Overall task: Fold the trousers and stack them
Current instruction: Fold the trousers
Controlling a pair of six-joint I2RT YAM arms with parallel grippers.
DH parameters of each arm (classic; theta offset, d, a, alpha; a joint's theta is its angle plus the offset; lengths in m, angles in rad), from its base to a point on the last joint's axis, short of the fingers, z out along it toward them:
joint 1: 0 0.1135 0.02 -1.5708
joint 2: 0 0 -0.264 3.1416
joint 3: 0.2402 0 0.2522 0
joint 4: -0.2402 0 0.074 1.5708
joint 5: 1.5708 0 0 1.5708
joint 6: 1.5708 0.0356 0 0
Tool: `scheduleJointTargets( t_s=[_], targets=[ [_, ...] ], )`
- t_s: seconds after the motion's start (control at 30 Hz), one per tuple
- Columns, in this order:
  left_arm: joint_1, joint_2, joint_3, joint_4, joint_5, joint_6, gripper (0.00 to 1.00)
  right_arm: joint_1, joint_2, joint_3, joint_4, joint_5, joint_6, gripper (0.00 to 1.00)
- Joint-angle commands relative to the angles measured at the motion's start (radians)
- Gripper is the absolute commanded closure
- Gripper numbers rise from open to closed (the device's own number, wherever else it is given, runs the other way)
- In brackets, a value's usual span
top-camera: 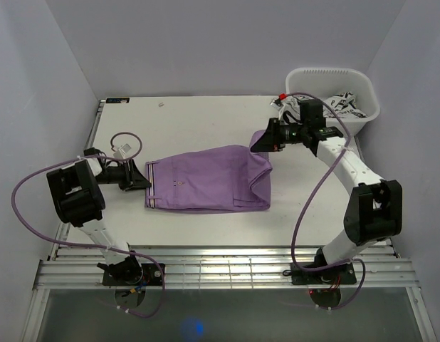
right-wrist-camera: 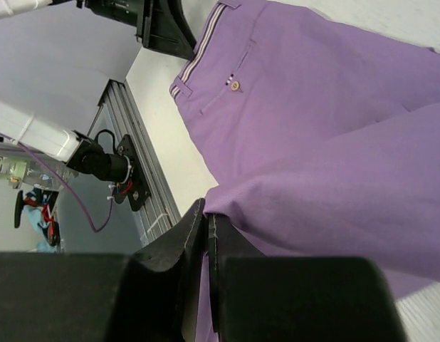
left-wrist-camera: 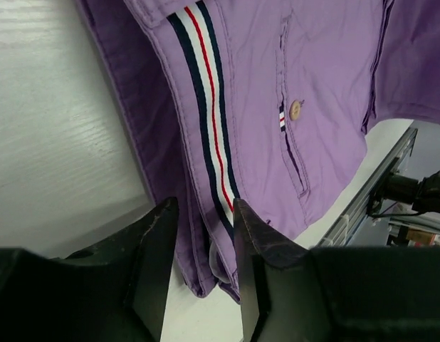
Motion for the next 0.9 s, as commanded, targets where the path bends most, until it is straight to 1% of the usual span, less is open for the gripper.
scheduleJointTargets(
  t_s=[0.0, 0.07, 0.1, 0.13, 0.2, 0.23, 0.3, 0.4, 0.53, 0.67, 0.73, 0.87],
  targets=[
    [-0.028, 0.014, -0.023, 0.063, -0.002, -0.033, 0.55, 0.088, 0.080, 0.075, 0.165, 0.059, 0.118, 0.92],
    [-0.031, 0.032, -0.025, 0.081, -0.008, -0.044, 0.65, 0.155, 0.114, 0.130, 0.165, 0.101, 0.117, 0.92],
    [-0.031, 0.040, -0.025, 0.083, -0.007, -0.049, 0.72, 0.175, 0.132, 0.150, 0.165, 0.111, 0.115, 0.92],
    [-0.032, 0.047, -0.020, 0.084, 0.002, -0.055, 0.74, 0.212, 0.173, 0.190, 0.166, 0.118, 0.120, 0.92],
    [-0.034, 0.063, -0.017, 0.083, 0.007, -0.056, 0.80, 0.248, 0.239, 0.225, 0.185, 0.134, 0.136, 0.92],
    [-0.040, 0.066, -0.013, 0.083, 0.006, -0.061, 0.90, 0.280, 0.259, 0.242, 0.194, 0.137, 0.149, 0.92],
    [-0.044, 0.072, -0.010, 0.083, -0.007, -0.063, 1.00, 0.314, 0.299, 0.291, 0.237, 0.148, 0.187, 0.92],
    [-0.052, 0.075, -0.013, 0.081, -0.008, -0.064, 1.00, 0.376, 0.390, 0.359, 0.286, 0.166, 0.242, 0.92],
    [-0.060, 0.081, -0.022, 0.083, -0.002, -0.067, 1.00, 0.468, 0.467, 0.438, 0.272, 0.215, 0.250, 0.92],
    [-0.060, 0.081, -0.049, 0.098, 0.002, -0.066, 1.00, 0.518, 0.540, 0.465, 0.309, 0.241, 0.314, 0.92],
    [-0.060, 0.074, -0.062, 0.101, -0.004, -0.066, 1.00, 0.541, 0.577, 0.478, 0.363, 0.249, 0.356, 0.92],
    [-0.061, 0.061, -0.069, 0.109, -0.010, -0.069, 1.00, 0.584, 0.617, 0.527, 0.366, 0.290, 0.373, 0.92]
  ],
)
